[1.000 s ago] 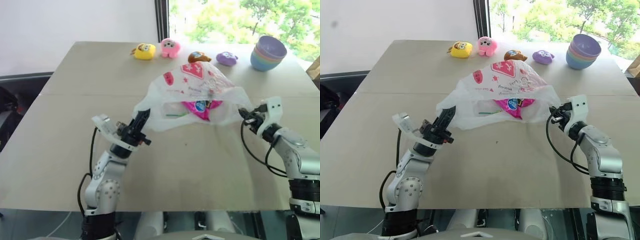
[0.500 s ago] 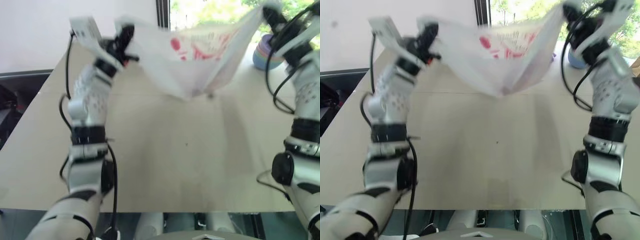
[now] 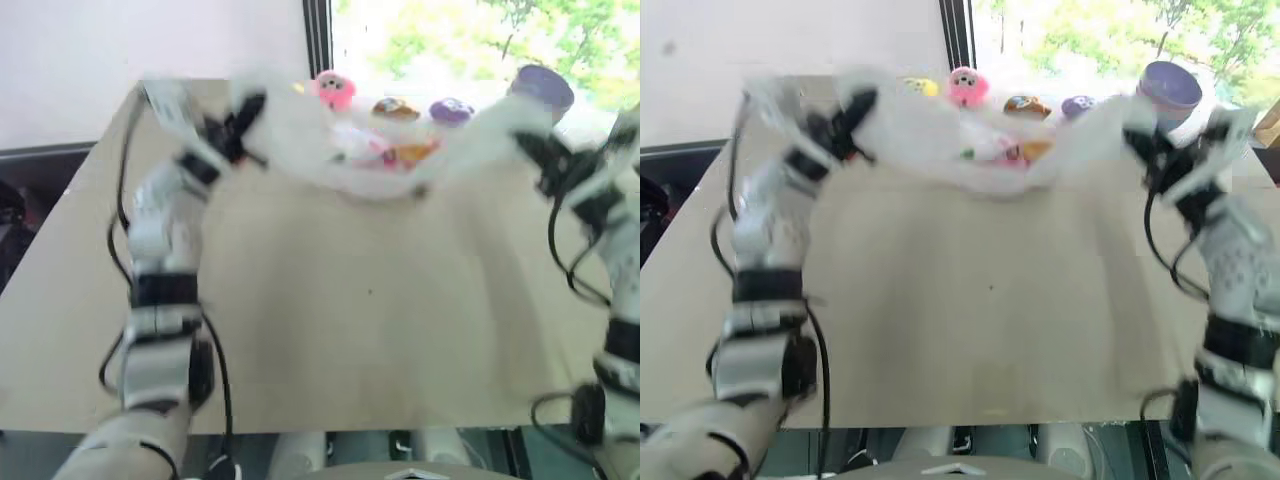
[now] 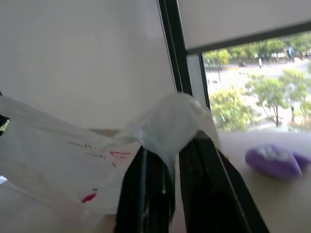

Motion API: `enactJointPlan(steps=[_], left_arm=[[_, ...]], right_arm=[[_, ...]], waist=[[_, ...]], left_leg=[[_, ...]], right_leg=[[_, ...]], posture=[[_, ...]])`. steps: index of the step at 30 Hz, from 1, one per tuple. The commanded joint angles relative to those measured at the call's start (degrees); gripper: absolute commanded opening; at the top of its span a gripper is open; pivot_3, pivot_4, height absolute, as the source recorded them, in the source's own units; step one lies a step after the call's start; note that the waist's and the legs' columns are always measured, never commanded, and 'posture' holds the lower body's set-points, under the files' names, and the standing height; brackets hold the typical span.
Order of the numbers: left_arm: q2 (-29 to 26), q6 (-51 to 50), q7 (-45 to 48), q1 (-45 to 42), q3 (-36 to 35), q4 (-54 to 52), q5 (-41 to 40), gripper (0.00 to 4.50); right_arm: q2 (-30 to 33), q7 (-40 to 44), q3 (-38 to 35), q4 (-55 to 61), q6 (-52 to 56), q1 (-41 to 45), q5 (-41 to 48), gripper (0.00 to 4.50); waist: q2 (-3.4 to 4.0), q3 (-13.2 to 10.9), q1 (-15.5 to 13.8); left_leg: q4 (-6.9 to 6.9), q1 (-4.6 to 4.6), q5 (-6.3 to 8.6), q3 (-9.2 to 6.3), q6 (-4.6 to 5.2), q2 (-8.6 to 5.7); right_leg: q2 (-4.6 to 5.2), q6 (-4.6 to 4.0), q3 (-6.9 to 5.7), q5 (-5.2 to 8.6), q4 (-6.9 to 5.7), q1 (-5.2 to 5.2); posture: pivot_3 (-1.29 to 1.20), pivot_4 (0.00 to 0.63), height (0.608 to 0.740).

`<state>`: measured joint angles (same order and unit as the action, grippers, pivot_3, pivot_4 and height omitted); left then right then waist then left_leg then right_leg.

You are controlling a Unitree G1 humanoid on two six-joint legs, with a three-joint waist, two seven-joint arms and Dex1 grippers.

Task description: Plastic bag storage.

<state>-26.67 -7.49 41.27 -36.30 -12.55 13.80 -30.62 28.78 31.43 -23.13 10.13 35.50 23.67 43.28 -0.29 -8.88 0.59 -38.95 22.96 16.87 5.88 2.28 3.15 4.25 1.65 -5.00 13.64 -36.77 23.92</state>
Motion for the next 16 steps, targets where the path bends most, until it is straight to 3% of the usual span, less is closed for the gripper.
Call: enactJointPlan(steps=[1,3,4,5,10,11,16], left_arm=[[-0.2,-4.53,-2.13,14.89,1.09,-19.63,-1.1,0.26],[0.08,-7.53,-3.88,30.1,1.86,-30.07,-1.24,0.79],[0.65,-8.07,-5.29,35.56,1.92,-33.19,-0.57,1.49],[1.01,-8.33,-6.24,38.67,1.8,-34.98,-0.12,1.86],[2.8,-5.55,-12.72,51.7,4.85,-37.26,11.04,4.2],[3.34,-4.97,-13.29,53.01,5.31,-37.19,12.01,4.48],[4.18,-2.23,-12.96,55.31,5.93,-36.5,13.4,4.48]], right_arm=[[2.23,3.2,-1.42,9.15,3.12,-12.2,3.15,2.45],[3.72,7.02,-1.11,11.11,2.12,-22.88,1.33,3.33],[4.24,8.47,-1.18,11.43,1.77,-26.48,1.16,4.09],[4.52,9.18,-1.2,11.66,1.36,-28.51,1.11,4.45],[2.61,17.07,0.29,6.23,-14.88,-34.18,-6.89,4.5],[2.23,18.34,0.57,4.62,-17.09,-34.5,-7.7,4.5],[2.52,21.66,3.05,-2.28,-25.24,-33.74,-12.74,4.5]], waist=[[-0.03,-0.05,0.1],[0.0,-0.04,0.1],[-0.01,-0.06,0.08],[-0.01,-0.06,0.05],[-0.04,-0.05,-0.01],[-0.04,-0.03,-0.01],[0.03,0.02,-0.11]], left_leg=[[-0.04,-0.04,0.0,0.02,0.0,0.01],[-0.21,-0.14,0.01,-0.04,0.0,0.05],[-0.19,-0.45,0.03,-0.14,0.01,0.14],[-0.18,-0.56,0.04,-0.12,0.02,0.15],[-0.25,-1.12,0.15,-0.13,0.21,0.18],[-0.25,-1.18,0.14,-0.16,0.2,0.17],[-0.26,-1.15,0.08,-0.16,0.31,0.19]], right_leg=[[0.0,0.0,0.06,0.0,0.0,0.0],[0.01,0.01,0.22,0.01,-0.01,-0.01],[0.03,0.01,0.35,0.01,-0.04,-0.2],[0.04,0.01,0.39,0.02,-0.07,-0.28],[-0.01,-0.1,0.55,0.11,-0.16,-0.63],[-0.05,-0.13,0.58,0.09,-0.17,-0.65],[-0.14,-0.23,0.78,0.04,-0.27,-0.55]], posture=[[0.0,0.15,0.74],[0.0,0.15,0.74],[0.0,0.15,0.74],[0.0,0.15,0.74],[0.0,0.15,0.74],[0.0,0.15,0.74],[0.0,0.15,0.74]])
